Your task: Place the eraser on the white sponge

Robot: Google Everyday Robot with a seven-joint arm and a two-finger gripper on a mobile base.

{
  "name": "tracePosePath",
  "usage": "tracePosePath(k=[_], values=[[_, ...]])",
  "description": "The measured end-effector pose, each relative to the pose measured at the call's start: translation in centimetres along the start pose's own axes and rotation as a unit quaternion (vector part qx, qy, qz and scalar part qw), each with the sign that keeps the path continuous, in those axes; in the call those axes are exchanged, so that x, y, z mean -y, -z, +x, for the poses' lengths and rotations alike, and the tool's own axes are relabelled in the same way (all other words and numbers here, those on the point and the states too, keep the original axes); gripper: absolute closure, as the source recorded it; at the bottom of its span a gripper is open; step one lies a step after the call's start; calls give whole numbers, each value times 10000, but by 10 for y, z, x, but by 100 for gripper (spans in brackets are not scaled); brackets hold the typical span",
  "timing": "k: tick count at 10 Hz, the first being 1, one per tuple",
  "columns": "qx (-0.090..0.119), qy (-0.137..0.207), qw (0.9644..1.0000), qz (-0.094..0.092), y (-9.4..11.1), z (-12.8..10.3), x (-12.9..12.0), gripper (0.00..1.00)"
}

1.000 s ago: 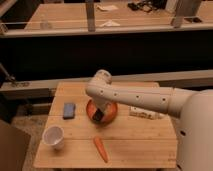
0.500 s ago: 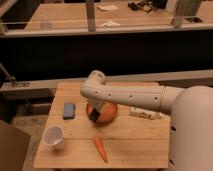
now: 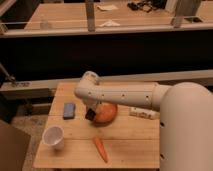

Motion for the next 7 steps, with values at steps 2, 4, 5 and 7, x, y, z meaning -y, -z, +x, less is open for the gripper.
tracePosePath(k=[2, 4, 5, 7], values=[[-18, 181, 9998, 37, -2, -9, 18, 96], [-36, 212, 9998, 9, -4, -7, 18, 96], [-39, 219, 9998, 9, -5, -6, 18, 96], [-44, 329, 9994, 54, -7, -9, 21, 94]])
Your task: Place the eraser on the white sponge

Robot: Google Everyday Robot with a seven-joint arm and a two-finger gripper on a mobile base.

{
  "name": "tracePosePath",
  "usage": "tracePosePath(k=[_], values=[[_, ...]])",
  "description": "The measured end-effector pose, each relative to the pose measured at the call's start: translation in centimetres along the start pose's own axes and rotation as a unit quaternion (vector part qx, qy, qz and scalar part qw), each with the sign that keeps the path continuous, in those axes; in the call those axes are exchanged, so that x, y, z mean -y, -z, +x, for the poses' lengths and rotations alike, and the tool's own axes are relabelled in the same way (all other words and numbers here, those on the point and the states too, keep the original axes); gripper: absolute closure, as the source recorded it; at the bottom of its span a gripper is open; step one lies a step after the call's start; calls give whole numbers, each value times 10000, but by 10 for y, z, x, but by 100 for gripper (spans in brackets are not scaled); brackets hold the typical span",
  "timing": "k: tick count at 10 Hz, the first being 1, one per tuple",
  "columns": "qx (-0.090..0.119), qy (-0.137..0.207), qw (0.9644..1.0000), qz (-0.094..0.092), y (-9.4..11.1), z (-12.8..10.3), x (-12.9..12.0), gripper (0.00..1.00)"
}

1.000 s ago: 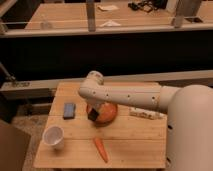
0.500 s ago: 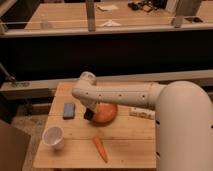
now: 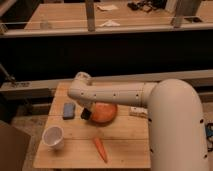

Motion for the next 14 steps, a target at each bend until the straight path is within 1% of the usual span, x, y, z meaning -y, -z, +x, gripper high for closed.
tracePosePath(k=[1, 2, 3, 4, 6, 7, 8, 10, 11, 12, 14], values=[[-8, 39, 10000, 7, 1, 0, 1, 89], [-6, 126, 9999, 42, 3, -4, 10, 85], [-6, 206, 9998, 65, 3, -8, 16, 78], [-24, 248, 9997, 33, 3, -7, 15, 69], [-45, 348, 9994, 51, 1, -8, 18, 48], [-45, 383, 9992, 65, 1, -9, 20, 43], [-49, 409, 9991, 73, 1, -9, 23, 41], [-49, 517, 9986, 119, 2, -16, 37, 49], [-53, 557, 9984, 112, 2, -17, 37, 50], [-59, 594, 9982, 98, 1, -15, 37, 57], [-69, 708, 9974, 145, 0, -21, 45, 77]])
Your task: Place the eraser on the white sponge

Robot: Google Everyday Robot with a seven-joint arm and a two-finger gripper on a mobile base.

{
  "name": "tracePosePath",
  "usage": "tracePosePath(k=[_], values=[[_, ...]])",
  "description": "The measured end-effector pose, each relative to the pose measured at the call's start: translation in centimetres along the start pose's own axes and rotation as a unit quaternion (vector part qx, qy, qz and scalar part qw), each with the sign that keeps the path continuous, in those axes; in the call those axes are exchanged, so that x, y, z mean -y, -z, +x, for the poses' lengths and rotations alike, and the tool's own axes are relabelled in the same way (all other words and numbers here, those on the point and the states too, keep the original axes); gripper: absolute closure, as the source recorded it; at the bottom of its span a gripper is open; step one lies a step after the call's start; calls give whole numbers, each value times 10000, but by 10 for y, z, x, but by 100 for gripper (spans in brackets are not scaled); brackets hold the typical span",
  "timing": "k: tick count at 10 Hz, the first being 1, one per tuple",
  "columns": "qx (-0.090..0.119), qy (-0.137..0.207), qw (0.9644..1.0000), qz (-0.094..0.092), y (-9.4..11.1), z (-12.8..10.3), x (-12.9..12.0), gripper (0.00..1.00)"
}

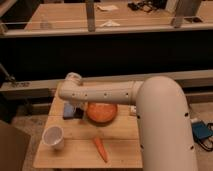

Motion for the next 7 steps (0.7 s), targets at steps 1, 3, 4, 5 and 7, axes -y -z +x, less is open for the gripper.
tracePosePath(k=[1, 3, 4, 5, 7], values=[[-18, 49, 10000, 29, 1, -3, 7, 87], [-25, 128, 9999, 62, 2, -9, 17, 92], [-37, 157, 9999, 57, 1, -9, 17, 88], [-57, 242, 9997, 73, 2, -12, 20, 78], [-72, 331, 9994, 102, 2, -16, 26, 61]])
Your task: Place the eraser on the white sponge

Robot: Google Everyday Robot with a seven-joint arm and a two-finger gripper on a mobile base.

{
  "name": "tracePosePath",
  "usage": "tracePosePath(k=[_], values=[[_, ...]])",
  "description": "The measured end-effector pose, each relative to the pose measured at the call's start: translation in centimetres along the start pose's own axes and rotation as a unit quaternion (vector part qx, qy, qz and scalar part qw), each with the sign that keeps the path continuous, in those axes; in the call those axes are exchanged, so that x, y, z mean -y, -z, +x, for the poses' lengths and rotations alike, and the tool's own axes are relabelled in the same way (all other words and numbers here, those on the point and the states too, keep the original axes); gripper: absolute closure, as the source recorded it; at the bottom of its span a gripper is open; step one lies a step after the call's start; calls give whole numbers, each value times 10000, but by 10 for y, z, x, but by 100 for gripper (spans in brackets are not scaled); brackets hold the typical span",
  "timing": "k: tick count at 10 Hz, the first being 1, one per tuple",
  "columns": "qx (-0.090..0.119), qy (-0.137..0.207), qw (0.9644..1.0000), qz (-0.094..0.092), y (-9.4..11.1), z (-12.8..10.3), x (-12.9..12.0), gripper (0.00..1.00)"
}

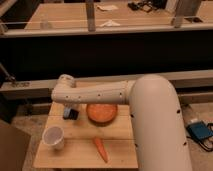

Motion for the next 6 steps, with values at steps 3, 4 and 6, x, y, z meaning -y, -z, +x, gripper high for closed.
tracePosePath(k=[3, 4, 6], values=[[-81, 126, 9999, 65, 0, -8, 17, 39], [-118, 154, 9998, 59, 1, -7, 16, 42], [-175, 211, 9996, 89, 3, -6, 14, 58]])
